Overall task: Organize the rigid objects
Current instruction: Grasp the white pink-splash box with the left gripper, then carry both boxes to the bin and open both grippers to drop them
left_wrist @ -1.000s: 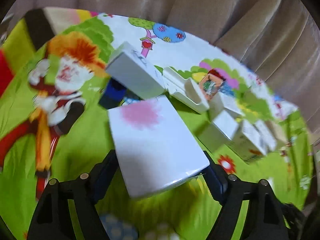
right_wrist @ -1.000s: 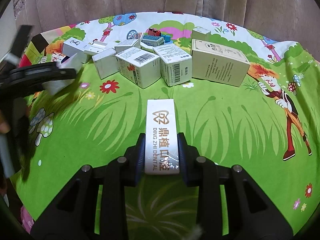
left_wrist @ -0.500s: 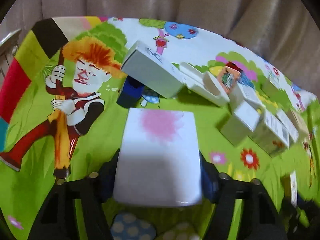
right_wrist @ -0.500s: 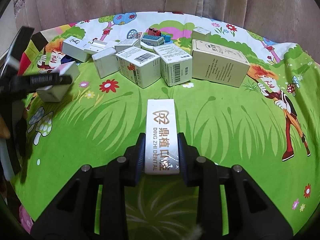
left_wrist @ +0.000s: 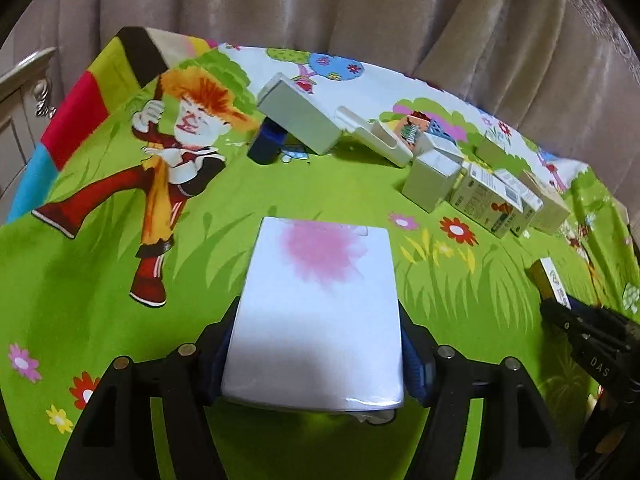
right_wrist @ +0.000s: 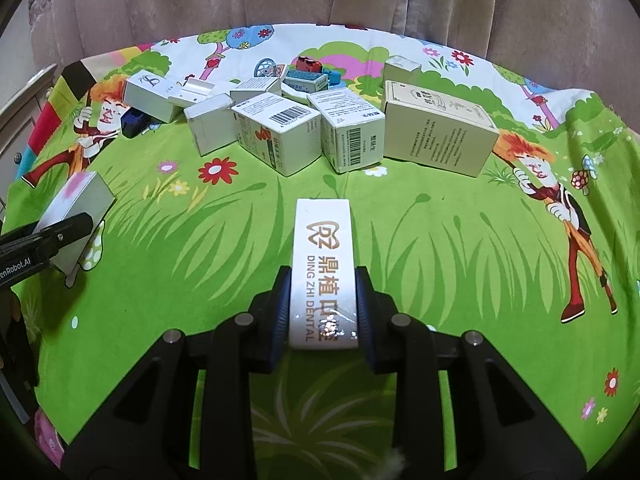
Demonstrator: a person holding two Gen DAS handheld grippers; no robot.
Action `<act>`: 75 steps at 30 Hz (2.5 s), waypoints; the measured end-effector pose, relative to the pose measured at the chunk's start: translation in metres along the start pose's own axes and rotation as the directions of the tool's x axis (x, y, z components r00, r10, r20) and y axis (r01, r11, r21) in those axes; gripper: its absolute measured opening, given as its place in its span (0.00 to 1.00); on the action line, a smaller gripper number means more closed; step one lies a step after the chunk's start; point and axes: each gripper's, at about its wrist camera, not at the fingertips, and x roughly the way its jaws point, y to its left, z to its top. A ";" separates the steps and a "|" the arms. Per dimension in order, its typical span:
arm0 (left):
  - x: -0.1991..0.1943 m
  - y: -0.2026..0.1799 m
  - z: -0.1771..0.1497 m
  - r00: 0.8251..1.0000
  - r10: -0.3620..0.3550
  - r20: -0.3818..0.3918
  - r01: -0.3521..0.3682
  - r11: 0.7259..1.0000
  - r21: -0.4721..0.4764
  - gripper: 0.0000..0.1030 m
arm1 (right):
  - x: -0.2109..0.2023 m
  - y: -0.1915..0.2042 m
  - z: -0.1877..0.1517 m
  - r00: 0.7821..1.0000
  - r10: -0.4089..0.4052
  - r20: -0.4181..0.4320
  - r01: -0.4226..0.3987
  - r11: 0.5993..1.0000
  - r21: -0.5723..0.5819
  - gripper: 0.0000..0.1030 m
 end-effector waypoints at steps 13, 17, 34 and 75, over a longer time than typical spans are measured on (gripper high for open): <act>-0.043 -0.019 -0.034 0.999 -0.029 0.021 0.027 0.996 0.083 0.66 | -0.043 0.029 -0.045 0.997 0.077 -0.008 -0.077 0.997 0.019 0.33; -0.060 -0.036 -0.048 0.999 -0.029 0.028 0.024 0.987 0.161 0.66 | -0.058 0.024 -0.049 0.994 0.108 -0.005 -0.107 0.992 0.062 0.33; -0.095 -0.099 -0.075 0.996 -0.060 0.072 0.031 0.933 0.360 0.66 | -0.114 -0.004 -0.068 0.997 0.051 0.059 -0.056 0.995 0.083 0.33; -0.190 -0.252 -0.098 0.921 -0.337 0.197 0.132 0.744 0.655 0.66 | -0.245 -0.119 -0.145 0.945 -0.174 0.276 0.085 0.948 0.306 0.34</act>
